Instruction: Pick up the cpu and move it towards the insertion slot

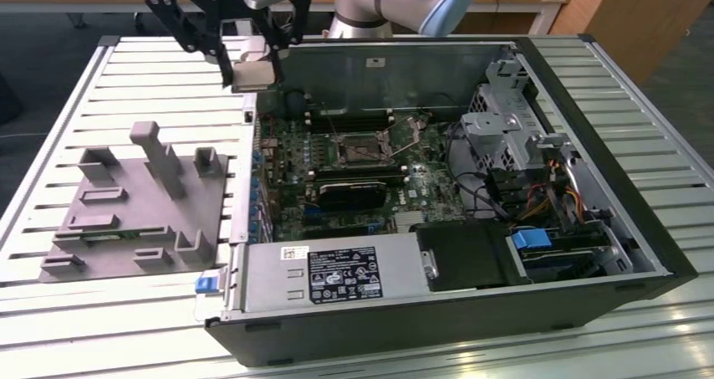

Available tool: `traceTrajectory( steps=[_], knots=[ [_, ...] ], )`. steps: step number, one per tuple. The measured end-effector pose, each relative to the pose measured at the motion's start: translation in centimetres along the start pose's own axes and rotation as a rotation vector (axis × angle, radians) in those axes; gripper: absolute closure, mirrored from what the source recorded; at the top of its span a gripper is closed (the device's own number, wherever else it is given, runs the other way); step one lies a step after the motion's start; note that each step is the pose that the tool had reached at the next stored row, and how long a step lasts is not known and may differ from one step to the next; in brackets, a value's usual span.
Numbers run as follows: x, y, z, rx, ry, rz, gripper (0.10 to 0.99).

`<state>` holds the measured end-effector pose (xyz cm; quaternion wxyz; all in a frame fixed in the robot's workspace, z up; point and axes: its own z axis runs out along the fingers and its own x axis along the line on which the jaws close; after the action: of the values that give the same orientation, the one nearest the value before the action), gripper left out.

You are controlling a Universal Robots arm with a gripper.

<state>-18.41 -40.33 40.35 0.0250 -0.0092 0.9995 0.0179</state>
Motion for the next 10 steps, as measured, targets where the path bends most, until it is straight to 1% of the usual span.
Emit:
traceTrajectory(
  steps=[10],
  knots=[
    [-3.90, -0.07, 0.20, 0.000, 0.0000, 0.000, 0.545]
  ],
)
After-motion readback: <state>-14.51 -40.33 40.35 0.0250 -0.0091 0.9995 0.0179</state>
